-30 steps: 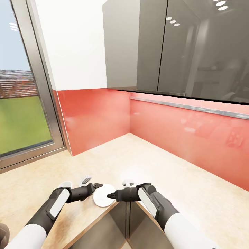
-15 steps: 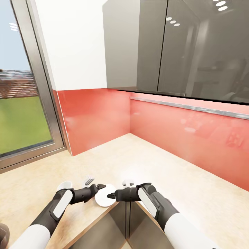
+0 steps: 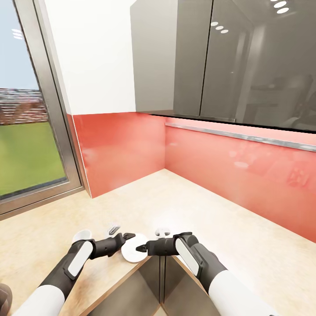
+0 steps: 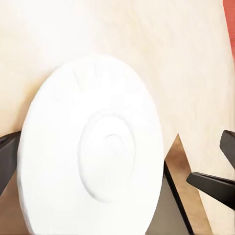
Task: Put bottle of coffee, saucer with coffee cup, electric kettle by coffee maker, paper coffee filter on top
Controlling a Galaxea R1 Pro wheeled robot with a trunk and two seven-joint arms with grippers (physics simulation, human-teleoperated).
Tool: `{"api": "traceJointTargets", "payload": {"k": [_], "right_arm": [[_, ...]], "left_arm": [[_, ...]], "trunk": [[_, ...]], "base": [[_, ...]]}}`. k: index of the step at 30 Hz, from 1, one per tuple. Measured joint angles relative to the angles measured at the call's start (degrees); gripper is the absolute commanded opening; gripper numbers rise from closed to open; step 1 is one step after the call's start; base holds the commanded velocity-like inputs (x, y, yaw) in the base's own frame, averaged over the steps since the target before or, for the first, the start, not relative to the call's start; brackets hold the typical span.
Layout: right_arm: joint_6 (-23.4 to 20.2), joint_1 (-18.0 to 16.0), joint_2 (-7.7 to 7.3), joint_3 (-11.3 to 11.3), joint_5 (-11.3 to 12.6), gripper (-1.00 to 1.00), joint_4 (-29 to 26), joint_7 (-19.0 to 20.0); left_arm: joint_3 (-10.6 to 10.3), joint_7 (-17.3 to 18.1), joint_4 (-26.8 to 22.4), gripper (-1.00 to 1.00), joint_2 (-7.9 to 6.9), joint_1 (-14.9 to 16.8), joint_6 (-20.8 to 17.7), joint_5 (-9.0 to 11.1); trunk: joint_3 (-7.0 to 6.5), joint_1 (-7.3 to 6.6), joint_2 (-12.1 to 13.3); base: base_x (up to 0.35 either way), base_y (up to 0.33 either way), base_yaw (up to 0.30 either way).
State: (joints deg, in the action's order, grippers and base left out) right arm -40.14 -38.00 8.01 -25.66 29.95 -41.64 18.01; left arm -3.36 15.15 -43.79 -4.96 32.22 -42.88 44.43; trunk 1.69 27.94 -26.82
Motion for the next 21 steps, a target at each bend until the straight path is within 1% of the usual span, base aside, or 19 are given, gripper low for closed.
{"api": "traceJointTargets", "payload": {"k": [12, 15, 16, 18, 21], "right_arm": [[0.0, 0.0, 0.02, 0.0, 0.0, 1.00, 0.0, 0.0], [0.0, 0.0, 0.06, 0.0, 0.0, 1.00, 0.0, 0.0], [0.0, 0.0, 0.07, 0.0, 0.0, 1.00, 0.0, 0.0], [0.0, 0.0, 0.08, 0.0, 0.0, 1.00, 0.0, 0.1], [0.0, 0.0, 0.07, 0.0, 0.0, 1.00, 0.0, 0.0]], "left_arm": [[-0.1, 0.0, 0.0, 1.00, 0.16, 0.0, 0.0, 0.3], [-0.2, 0.0, 0.0, 1.00, 0.71, 0.0, 0.0, 0.2], [-0.2, -0.1, 0.0, 1.00, 1.14, 0.0, 0.0, 0.2], [-0.2, -0.1, 0.0, 1.00, 1.56, 0.0, 0.1, 0.1], [-0.2, -0.1, 0.0, 1.00, 1.72, 0.0, 0.1, 0.1]], "trunk": [[0.00, 0.00, 0.0], [0.00, 0.00, 0.0], [0.00, 0.00, 0.0], [0.01, 0.00, 0.0], [0.01, 0.00, 0.0]], "base": [[0.000, 0.000, 0.000], [0.000, 0.000, 0.000], [0.000, 0.000, 0.000], [0.000, 0.000, 0.000], [0.000, 0.000, 0.000]]}}
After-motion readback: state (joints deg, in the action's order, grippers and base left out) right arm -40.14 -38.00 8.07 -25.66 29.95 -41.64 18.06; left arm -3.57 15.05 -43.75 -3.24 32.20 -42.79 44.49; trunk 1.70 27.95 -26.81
